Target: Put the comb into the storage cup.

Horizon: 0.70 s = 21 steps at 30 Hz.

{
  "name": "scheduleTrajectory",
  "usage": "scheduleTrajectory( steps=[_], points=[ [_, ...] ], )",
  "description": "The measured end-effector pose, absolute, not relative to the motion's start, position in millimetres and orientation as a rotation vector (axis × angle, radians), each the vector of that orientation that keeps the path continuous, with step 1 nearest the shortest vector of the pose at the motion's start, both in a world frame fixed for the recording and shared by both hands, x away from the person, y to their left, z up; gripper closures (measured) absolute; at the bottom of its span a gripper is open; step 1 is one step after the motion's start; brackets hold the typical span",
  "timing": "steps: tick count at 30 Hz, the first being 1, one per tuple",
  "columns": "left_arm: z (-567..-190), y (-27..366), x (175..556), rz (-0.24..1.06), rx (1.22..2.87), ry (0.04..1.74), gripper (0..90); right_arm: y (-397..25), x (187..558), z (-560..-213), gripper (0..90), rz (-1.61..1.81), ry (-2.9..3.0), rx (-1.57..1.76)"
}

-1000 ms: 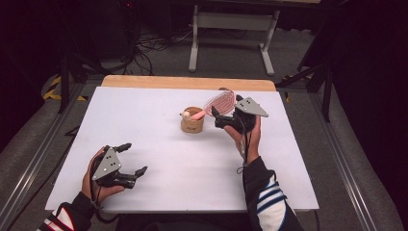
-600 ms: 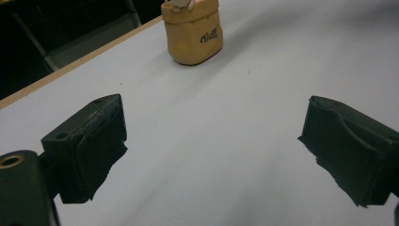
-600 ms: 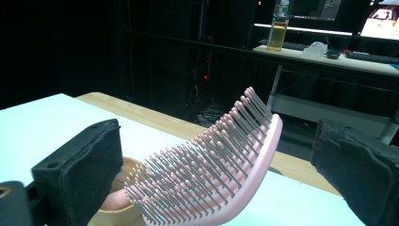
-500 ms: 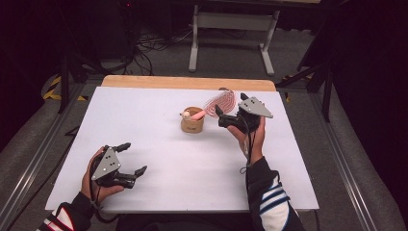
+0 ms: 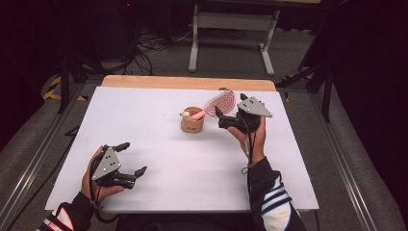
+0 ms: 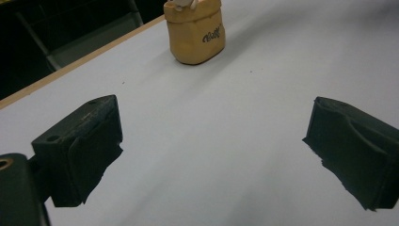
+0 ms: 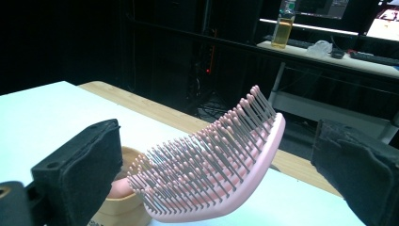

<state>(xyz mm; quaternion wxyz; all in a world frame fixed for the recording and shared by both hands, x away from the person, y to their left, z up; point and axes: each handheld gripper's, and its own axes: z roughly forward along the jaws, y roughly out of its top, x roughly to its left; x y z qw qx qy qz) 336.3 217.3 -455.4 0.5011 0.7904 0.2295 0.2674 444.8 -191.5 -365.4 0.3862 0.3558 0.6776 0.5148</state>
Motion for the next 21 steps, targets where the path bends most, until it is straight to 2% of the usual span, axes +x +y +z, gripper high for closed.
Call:
scheduleTrajectory(
  steps=[21],
  points=[
    [-455.2,217.4,336.0,0.654,1.906,0.560,3.6,-185.9,435.5,-358.4,3.4,1.287,1.804,0.831]
  ],
)
